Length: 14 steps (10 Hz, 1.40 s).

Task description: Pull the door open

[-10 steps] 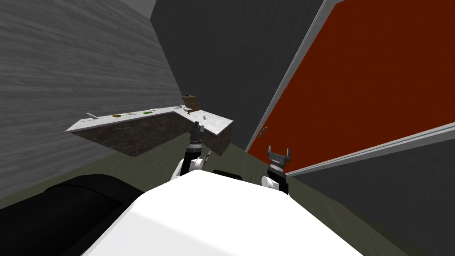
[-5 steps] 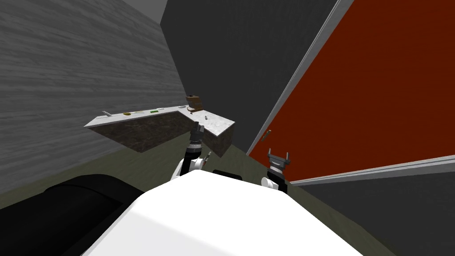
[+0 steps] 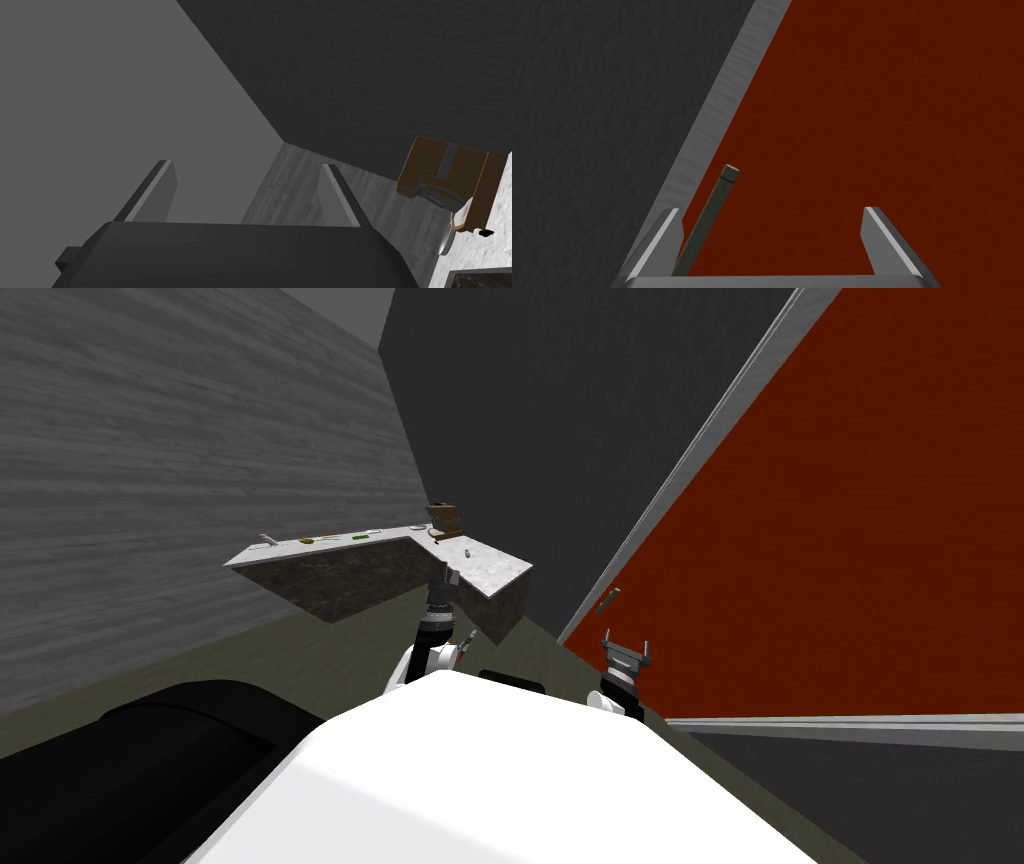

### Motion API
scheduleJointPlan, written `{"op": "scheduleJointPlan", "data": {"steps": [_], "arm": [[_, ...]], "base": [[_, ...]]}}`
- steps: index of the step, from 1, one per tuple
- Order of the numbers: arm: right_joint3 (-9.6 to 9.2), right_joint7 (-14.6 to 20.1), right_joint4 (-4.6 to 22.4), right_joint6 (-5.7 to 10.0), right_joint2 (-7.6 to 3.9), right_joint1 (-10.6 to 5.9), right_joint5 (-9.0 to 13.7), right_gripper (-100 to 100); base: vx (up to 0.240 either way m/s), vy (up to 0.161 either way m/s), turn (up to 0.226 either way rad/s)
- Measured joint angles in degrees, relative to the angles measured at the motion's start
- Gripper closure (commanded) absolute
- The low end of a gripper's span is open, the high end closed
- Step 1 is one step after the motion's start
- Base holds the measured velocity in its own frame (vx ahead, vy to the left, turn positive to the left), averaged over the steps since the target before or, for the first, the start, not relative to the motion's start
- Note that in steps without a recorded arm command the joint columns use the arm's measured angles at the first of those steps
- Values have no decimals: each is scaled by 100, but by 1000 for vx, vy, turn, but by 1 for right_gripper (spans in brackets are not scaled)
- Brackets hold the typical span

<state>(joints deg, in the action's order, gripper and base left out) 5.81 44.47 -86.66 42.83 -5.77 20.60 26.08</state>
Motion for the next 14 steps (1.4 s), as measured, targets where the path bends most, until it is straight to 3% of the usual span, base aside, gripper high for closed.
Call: {"op": "scheduleJointPlan", "data": {"steps": [14], "arm": [[197,1330,1529,308,37,-250,996,-100]], "base": [[71,-60,105]]}}
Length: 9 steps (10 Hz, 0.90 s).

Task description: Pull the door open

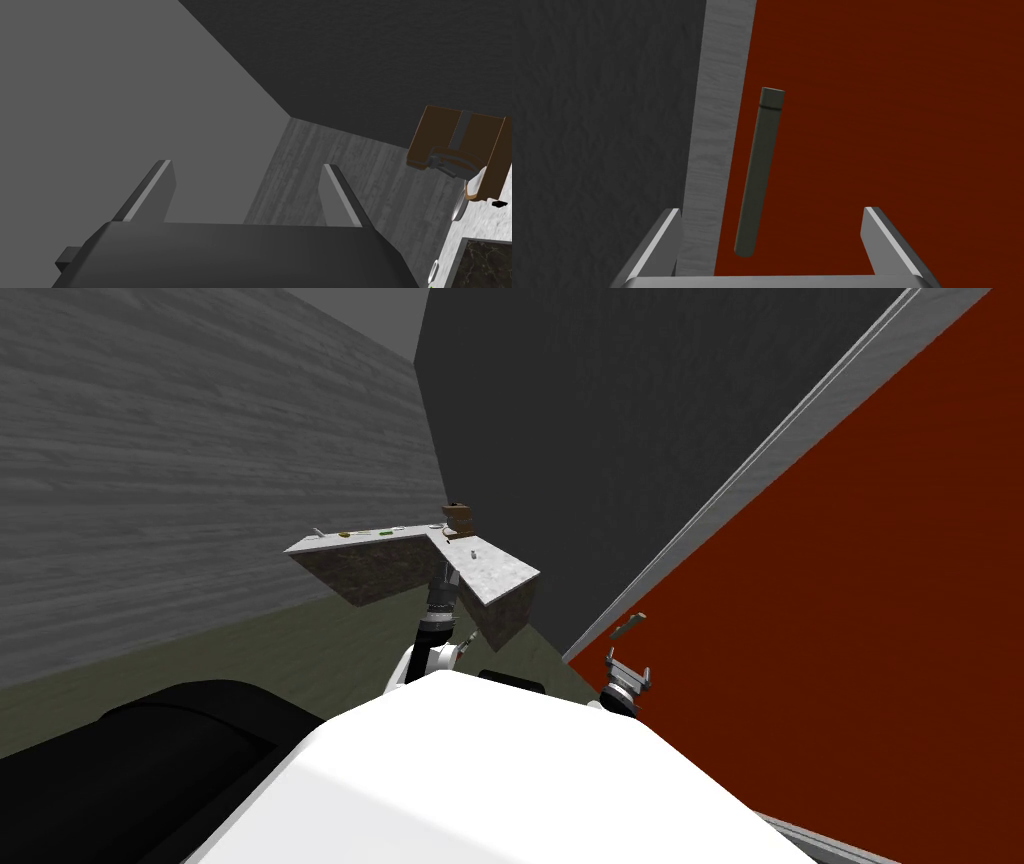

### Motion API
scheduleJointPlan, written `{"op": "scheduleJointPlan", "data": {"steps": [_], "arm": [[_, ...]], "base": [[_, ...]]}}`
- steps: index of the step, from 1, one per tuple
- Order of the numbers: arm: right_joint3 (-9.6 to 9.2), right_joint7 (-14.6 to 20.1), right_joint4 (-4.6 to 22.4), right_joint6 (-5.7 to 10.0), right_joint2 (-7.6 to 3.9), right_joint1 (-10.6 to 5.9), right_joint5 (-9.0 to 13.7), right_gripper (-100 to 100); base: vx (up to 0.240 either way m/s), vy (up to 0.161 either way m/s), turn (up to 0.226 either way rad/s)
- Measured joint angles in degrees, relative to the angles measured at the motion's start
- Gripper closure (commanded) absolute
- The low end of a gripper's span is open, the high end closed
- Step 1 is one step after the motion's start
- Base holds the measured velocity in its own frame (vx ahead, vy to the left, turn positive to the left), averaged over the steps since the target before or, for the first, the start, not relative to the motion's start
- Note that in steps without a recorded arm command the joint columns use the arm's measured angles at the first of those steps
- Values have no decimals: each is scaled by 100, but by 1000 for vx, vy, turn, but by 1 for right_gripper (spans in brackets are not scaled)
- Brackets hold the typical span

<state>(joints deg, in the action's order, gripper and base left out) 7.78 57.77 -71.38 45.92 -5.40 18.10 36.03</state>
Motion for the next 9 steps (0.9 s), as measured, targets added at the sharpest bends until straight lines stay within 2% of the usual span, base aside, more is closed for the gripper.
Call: {"op": "scheduleJointPlan", "data": {"steps": [5,7,9], "arm": [[64,552,788,212,76,-186,400,-100],[112,710,865,184,109,-164,564,-100],[119,840,1032,228,122,-188,640,-100]], "base": [[101,-95,134],[63,-69,80],[26,-37,29]]}}
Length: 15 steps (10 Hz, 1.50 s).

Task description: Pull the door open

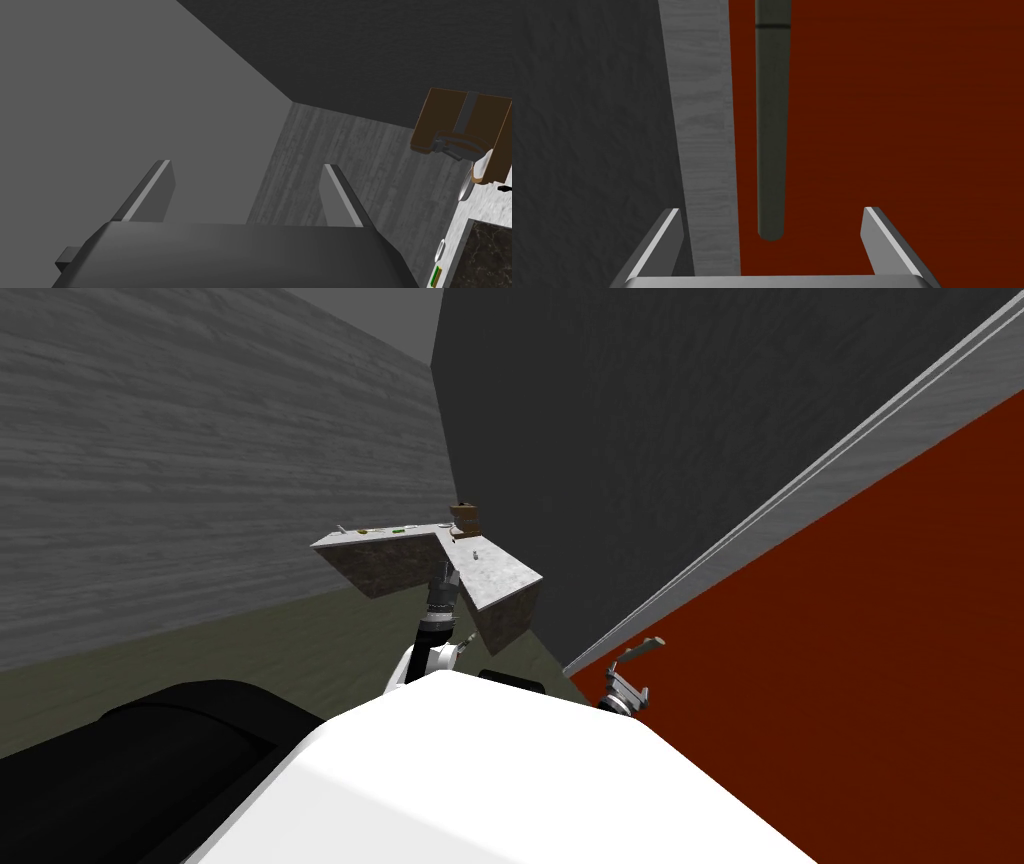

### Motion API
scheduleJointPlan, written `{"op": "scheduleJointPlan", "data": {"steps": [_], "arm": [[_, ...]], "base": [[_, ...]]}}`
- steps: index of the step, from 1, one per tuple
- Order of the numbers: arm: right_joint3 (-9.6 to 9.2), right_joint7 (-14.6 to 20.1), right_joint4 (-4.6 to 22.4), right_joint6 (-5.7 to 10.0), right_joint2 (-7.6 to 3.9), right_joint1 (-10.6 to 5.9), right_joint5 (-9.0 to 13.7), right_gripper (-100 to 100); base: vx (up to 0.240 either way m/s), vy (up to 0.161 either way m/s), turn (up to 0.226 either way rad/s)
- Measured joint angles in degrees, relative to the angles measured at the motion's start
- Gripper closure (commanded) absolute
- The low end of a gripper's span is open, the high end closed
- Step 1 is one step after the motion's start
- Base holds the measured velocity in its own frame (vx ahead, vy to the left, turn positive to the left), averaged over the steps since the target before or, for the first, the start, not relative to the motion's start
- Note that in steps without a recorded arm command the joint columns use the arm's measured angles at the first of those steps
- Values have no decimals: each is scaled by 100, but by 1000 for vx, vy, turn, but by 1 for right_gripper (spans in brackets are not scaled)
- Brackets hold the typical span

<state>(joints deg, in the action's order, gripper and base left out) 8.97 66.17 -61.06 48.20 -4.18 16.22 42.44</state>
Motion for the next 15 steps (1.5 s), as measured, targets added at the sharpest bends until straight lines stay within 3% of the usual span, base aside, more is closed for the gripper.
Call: {"op": "scheduleJointPlan", "data": {"steps": [1,6,15], "arm": [[1,16,9,7,0,0,4,-100],[-61,500,282,76,-389,75,-14,-100],[-192,1531,976,271,-1184,146,-59,-100]], "base": [[119,-8,-37],[128,0,-27],[76,-9,-5]]}}
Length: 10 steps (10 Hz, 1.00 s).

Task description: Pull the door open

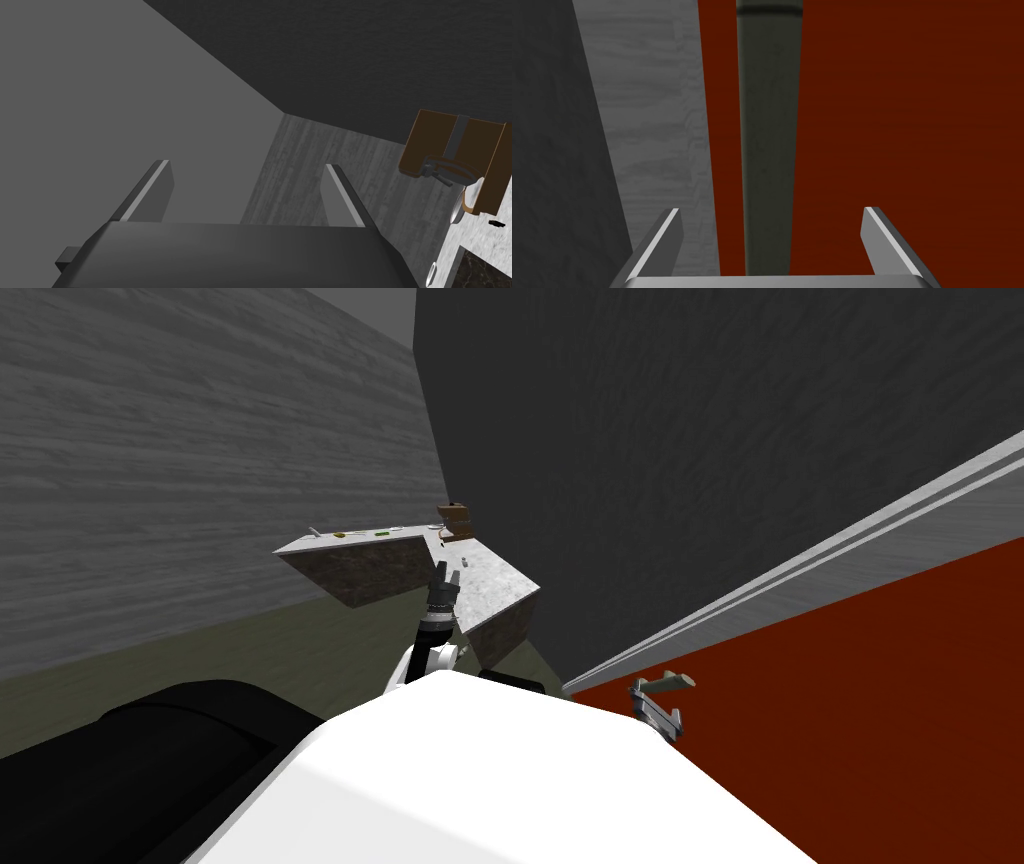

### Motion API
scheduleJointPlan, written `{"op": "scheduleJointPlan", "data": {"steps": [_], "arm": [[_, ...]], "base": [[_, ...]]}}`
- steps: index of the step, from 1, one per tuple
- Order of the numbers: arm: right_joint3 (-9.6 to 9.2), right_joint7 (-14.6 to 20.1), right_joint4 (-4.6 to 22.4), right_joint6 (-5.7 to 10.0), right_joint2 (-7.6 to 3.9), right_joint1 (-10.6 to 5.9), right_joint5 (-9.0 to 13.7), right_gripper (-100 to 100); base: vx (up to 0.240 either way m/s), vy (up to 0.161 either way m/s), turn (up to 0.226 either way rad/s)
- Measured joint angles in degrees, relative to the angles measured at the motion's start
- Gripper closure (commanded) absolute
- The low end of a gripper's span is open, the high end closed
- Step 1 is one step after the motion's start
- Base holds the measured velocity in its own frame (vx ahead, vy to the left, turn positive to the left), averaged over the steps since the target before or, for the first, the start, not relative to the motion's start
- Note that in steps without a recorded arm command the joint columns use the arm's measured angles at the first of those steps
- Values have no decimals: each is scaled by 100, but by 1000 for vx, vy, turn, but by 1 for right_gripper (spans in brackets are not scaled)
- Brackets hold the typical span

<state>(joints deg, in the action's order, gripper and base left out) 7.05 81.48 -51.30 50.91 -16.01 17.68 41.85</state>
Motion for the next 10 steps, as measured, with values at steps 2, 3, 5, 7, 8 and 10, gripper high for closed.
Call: {"op": "scheduleJointPlan", "data": {"steps": [2,3,5,7,8,10], "arm": [[-27,193,115,41,-143,32,-10,-100],[-37,266,156,58,-193,42,-15,-100],[-44,324,190,68,-233,47,-17,-100],[-46,332,201,74,-237,47,-18,-100],[-46,332,201,74,-238,46,-18,-100],[-46,332,202,74,-238,46,-18,-100]], "base": [[13,-18,51],[8,-11,31],[-7,9,-27],[2,-3,8],[-5,6,-19],[4,-5,15]]}}
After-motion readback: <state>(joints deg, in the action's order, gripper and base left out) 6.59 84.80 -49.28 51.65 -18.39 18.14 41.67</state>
